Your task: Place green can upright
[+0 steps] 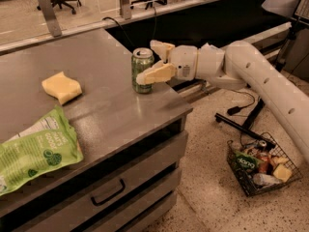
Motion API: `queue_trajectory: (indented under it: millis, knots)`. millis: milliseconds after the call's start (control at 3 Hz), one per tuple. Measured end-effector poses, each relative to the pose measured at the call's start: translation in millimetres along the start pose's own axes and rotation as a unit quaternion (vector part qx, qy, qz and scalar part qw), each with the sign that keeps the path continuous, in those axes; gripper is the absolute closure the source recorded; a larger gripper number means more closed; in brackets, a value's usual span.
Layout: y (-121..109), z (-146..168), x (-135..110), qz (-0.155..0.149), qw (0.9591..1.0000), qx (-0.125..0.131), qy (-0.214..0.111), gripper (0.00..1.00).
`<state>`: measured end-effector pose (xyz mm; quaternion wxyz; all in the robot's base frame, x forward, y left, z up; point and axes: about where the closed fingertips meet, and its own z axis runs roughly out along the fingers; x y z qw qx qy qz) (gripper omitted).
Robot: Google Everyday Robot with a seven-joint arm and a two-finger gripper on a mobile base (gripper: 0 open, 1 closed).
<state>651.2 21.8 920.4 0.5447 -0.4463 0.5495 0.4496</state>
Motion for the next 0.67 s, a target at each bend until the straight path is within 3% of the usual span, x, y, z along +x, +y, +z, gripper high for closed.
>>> queue_trajectory:
  millis: [333, 667]
  knots:
    - [8.3, -19.2, -17.2, -0.008, 0.9992, 0.007, 0.039, 0.0]
    - [9.8, -19.9, -19.6, -0.009, 0.9991, 0.007, 0.042, 0.0]
